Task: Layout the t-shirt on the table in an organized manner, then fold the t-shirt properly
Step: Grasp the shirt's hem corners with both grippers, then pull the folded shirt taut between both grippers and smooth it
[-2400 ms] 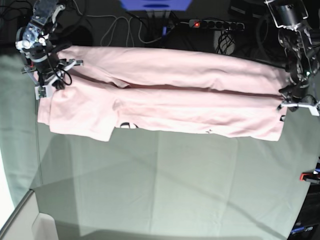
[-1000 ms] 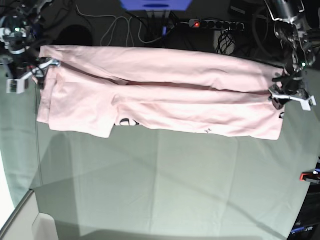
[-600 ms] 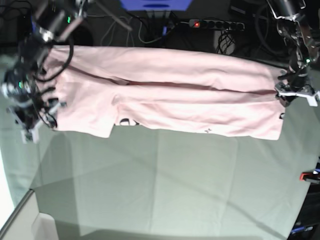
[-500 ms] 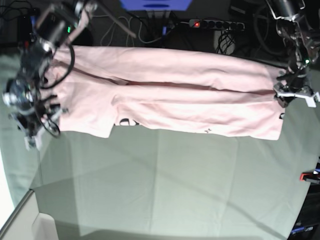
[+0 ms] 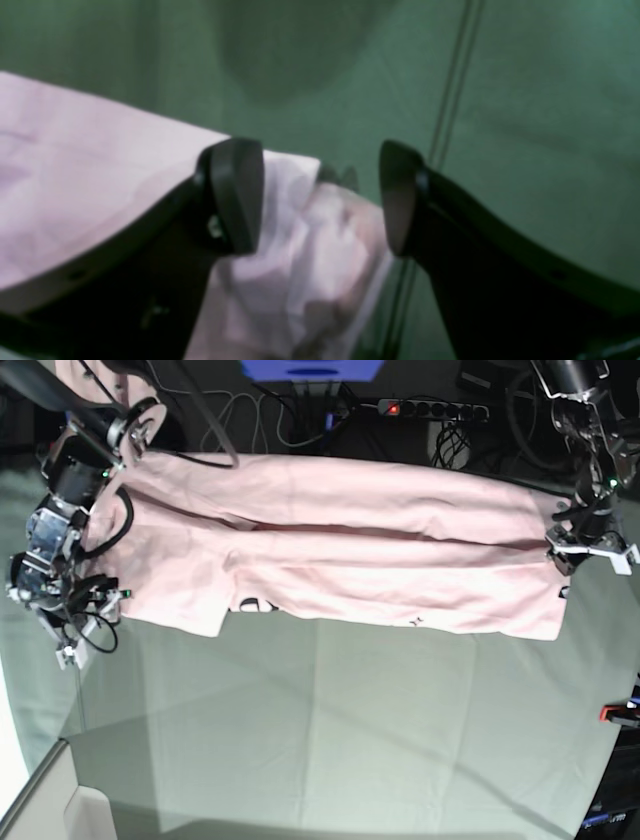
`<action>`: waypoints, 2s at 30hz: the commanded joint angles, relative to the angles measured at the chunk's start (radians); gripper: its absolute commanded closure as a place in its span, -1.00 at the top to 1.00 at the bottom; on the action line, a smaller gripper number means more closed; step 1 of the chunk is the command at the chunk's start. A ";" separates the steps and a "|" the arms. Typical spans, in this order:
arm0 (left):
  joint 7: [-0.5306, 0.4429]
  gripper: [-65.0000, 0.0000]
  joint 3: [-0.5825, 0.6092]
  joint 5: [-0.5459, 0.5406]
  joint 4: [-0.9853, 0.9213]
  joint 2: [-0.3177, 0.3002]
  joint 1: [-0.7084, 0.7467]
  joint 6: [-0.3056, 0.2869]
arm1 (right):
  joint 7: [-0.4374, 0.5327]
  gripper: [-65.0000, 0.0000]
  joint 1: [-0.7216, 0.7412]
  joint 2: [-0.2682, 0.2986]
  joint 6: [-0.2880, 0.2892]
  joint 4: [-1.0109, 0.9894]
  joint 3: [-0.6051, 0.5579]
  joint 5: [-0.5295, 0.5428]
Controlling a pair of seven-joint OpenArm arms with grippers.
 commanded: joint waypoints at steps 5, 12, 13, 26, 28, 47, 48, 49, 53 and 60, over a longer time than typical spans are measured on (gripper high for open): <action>-0.022 -0.08 -0.004 -0.006 0.017 -0.013 -0.015 -0.009 | 0.065 -0.50 -0.014 -0.001 -0.001 0.015 -0.008 0.011; -0.022 -0.08 -0.004 -0.006 0.017 -0.013 -0.015 -0.009 | 0.072 -1.00 -0.021 -0.003 -0.001 0.050 -0.002 0.018; -0.022 -0.08 -0.004 -0.006 0.017 -0.013 -0.015 -0.009 | 0.072 -1.00 -0.024 -0.003 -0.001 0.074 -0.002 0.037; -0.022 -0.08 -0.004 -0.006 0.017 -0.013 -0.015 -0.009 | 0.069 -1.00 -0.172 -0.047 -0.001 0.320 -0.008 0.158; -0.022 -0.08 -0.004 -0.006 0.017 -0.013 -0.015 -0.009 | 0.069 -1.00 -0.169 -0.049 -0.001 0.318 -0.008 0.153; -0.022 -0.08 -0.004 -0.006 0.018 -0.013 -0.006 -0.009 | 0.065 -0.35 -0.116 -0.027 -0.001 0.286 -0.031 0.152; -0.022 -0.08 -0.004 -0.006 0.018 -0.013 -0.006 -0.009 | 0.065 -0.35 -0.113 -0.026 -0.001 0.268 -0.031 0.152; -0.022 -0.08 -0.004 -0.006 0.018 -0.013 -0.006 -0.009 | 0.065 -0.35 -0.099 -0.023 -0.001 0.245 -0.031 0.152; -0.022 -0.08 -0.004 -0.006 0.018 -0.013 -0.006 -0.009 | 0.065 -0.35 -0.036 0.002 -0.001 0.107 -0.031 0.104; -0.022 -0.08 -0.004 -0.006 0.018 -0.016 -0.006 -0.009 | 0.070 -0.37 0.016 0.039 -0.001 -0.028 -0.031 0.092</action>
